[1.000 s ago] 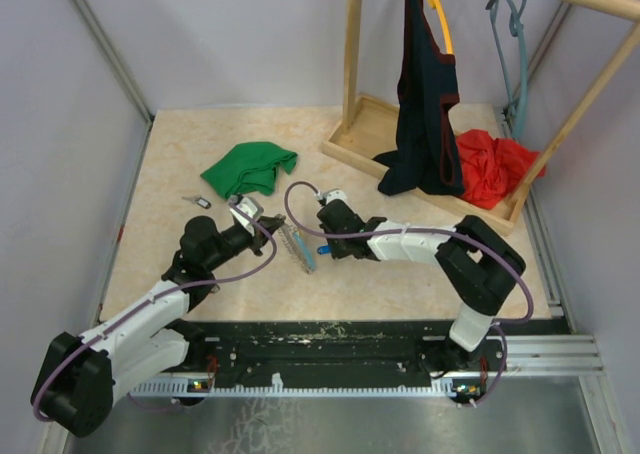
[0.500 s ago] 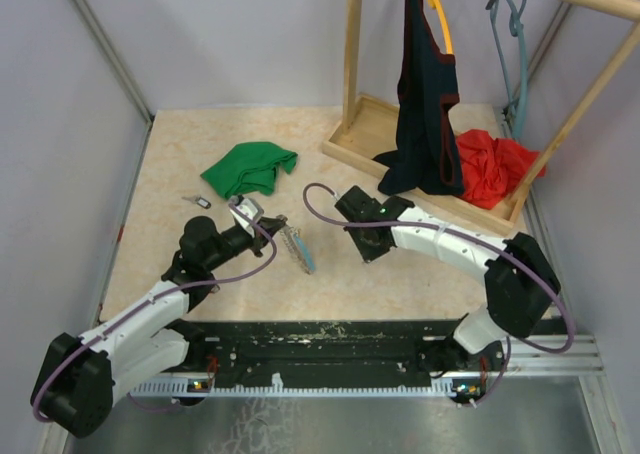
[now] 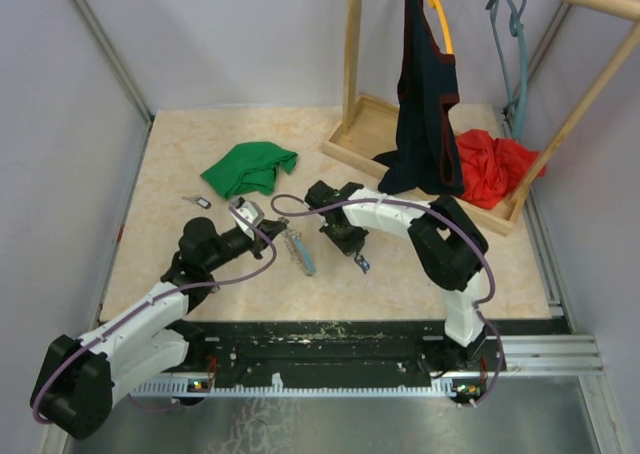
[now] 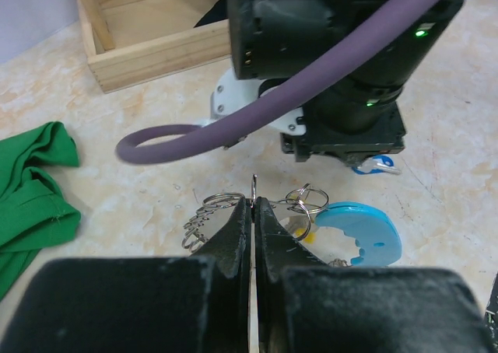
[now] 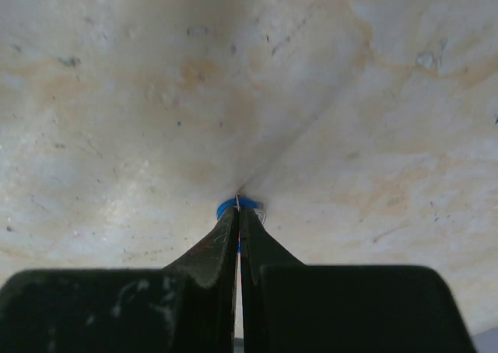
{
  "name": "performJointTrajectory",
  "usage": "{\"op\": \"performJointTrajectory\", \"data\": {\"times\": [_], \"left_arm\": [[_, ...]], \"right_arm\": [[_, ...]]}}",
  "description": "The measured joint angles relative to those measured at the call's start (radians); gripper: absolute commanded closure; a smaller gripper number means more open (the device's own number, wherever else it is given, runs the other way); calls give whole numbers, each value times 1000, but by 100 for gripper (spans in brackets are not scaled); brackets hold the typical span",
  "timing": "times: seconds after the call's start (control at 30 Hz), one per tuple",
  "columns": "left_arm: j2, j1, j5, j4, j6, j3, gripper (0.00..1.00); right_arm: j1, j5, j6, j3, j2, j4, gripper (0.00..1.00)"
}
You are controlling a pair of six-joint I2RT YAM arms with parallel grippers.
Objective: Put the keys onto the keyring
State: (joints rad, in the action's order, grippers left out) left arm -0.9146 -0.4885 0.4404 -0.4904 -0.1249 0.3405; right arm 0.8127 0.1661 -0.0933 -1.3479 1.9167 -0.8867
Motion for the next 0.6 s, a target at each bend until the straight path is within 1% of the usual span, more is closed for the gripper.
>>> {"op": "performJointTrajectory", "data": {"times": [0.07,0.17,0.27,0.37,0.47,0.6], "left_arm": [[0,0,6,0,-4,0,100],[0,0,16,0,-7,-1,100],[0,0,24,0,-8,-1,100],[0,0,31,-1,-8,-2,100],[0,0,39,-2,-8,-2,100],[0,0,51,-3,-7,-2,100]], "right_arm": [[-2,0,18,-41,40,-2,96],[-5,-1,38,-92,71,-2,89],[-6,-2,48,-102,74,14,83],[-6,-10,50,-96,71,29,78],[-6,-27,50,-40,24,87,77],[-6,-63,48,100,-130,192,76]]}}
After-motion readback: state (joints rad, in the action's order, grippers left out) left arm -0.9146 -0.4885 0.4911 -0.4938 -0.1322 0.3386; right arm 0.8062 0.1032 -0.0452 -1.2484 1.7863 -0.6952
